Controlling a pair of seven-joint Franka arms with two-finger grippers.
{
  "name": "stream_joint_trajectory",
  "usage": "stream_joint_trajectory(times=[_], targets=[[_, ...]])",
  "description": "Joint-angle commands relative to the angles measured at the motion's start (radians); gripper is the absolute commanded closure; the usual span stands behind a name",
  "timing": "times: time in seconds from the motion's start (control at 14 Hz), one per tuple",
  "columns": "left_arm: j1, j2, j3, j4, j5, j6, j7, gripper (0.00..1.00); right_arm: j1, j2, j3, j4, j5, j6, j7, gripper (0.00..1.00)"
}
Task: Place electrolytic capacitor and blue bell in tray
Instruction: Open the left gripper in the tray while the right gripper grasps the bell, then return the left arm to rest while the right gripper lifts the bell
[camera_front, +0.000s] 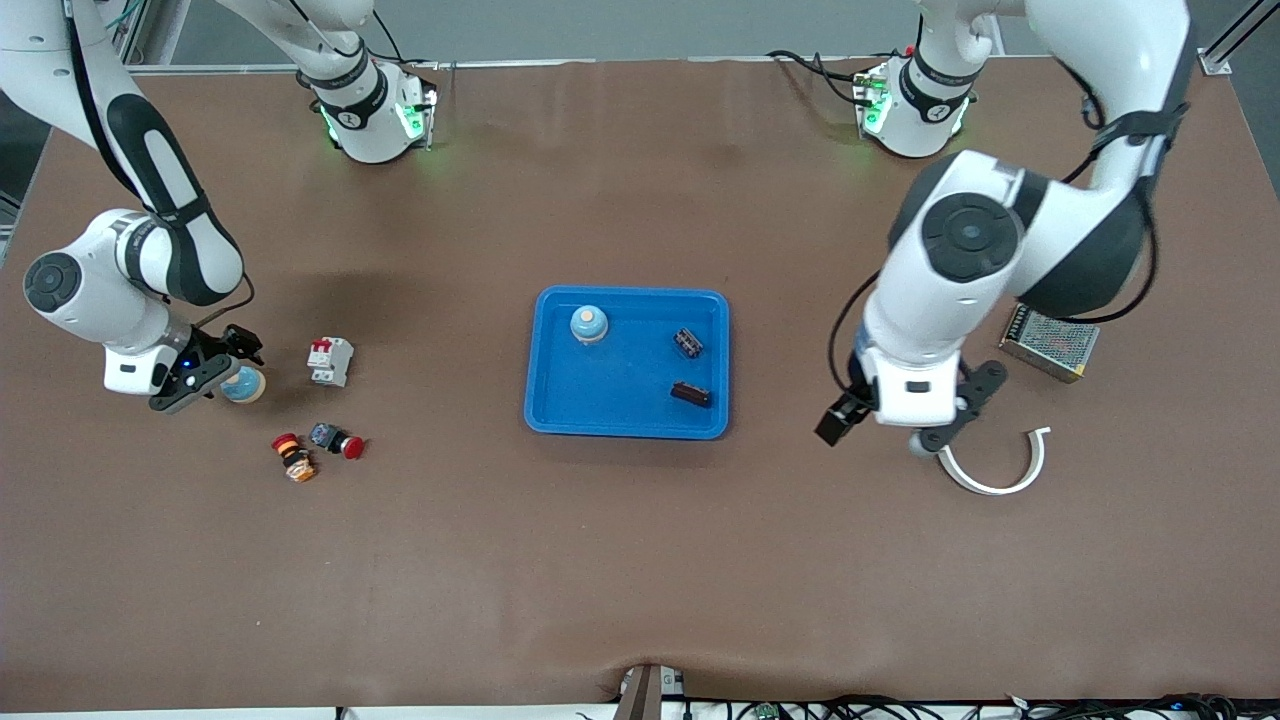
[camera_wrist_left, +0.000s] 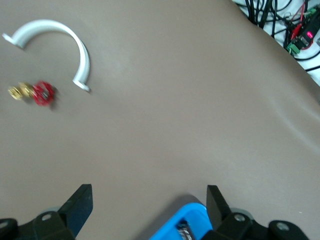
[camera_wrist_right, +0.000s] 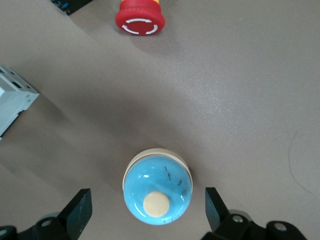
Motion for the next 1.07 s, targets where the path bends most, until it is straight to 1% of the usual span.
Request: stream_joint_trajectory(times=[0.0,0.21,0.36,0.57,0.78,1.0], targets=[[0.053,-0.059,-0.007,-0.020,-0.021,-0.048,0.118,0.00,-0.024,0.025,0.019,0.026,0.018,0.005,-0.030,0.00],[0.109,-0.094,-0.005,-0.015,-0.058,-0.098,0.203,0.00,-0.024,0.031,0.019,0.033,0.018,0.013,-0.030,0.00],[0.155,-0.134,-0.004,-0.015,-0.096,-0.140,0.223,0.00,-0.024,0.037,0.019,0.033,0.018,0.013,-0.031,0.00],[0.195,-0.168,-0.002,-0.014,-0.110,-0.169,0.373,0.00,-0.030,0.056,0.019,0.034,0.018,0.037,-0.051,0.00],[0.238,-0.193,-0.004,-0.014,-0.109,-0.210,0.439,0.00,-0.038,0.065,0.019,0.036,0.018,0.041,-0.051,0.00],[0.280,-0.228,-0.002,-0.014,-0.130,-0.224,0.600,0.00,-0.036,0.067,0.020,0.036,0.018,0.041,-0.051,0.00]])
